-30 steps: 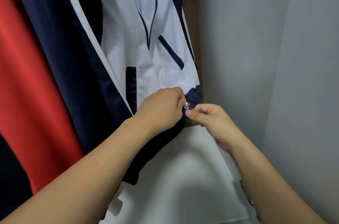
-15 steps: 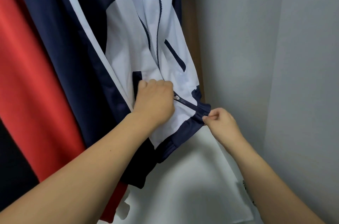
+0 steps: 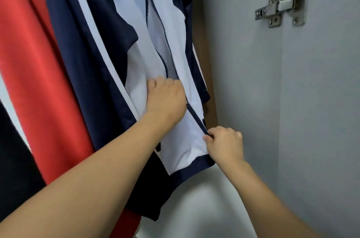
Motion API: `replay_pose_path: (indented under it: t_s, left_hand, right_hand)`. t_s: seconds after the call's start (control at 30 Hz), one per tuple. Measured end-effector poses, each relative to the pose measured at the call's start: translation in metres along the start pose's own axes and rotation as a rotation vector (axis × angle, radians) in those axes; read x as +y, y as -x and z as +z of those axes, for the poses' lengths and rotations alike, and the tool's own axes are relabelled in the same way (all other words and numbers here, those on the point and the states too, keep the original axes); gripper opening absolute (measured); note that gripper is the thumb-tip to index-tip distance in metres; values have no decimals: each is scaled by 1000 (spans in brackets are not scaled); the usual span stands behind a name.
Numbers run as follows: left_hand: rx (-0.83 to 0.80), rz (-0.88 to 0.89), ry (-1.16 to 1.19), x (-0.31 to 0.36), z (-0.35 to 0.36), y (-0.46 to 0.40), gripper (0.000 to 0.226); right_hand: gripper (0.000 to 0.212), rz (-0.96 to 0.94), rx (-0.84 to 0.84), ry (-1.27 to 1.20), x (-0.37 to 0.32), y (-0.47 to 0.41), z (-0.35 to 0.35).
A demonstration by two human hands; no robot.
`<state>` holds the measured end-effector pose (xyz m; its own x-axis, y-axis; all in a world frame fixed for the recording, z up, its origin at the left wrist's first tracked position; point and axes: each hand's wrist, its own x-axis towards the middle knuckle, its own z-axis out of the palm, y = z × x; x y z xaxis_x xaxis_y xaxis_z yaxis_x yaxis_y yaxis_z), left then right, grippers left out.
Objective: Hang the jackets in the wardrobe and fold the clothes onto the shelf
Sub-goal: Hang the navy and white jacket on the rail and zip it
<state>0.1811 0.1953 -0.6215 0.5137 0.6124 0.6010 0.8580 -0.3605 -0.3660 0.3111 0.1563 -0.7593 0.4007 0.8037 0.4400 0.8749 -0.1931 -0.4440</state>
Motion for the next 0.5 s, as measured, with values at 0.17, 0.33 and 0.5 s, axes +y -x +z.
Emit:
replay_pose_path:
  t_s: [0.17,0.33,0.5]
  left_hand:
    - [78,115,-59,0,-37,-31,17]
    - [84,198,-139,-3,-56,-51,12]
    - [121,80,-215,-24,-81,-74,23]
  right_hand:
    - [35,-40,-61,-248,-32,-34,-40]
    - [37,-124,-55,-193,-60,-66,-81]
    - [43,29,-289,-179,-50,-75,-93]
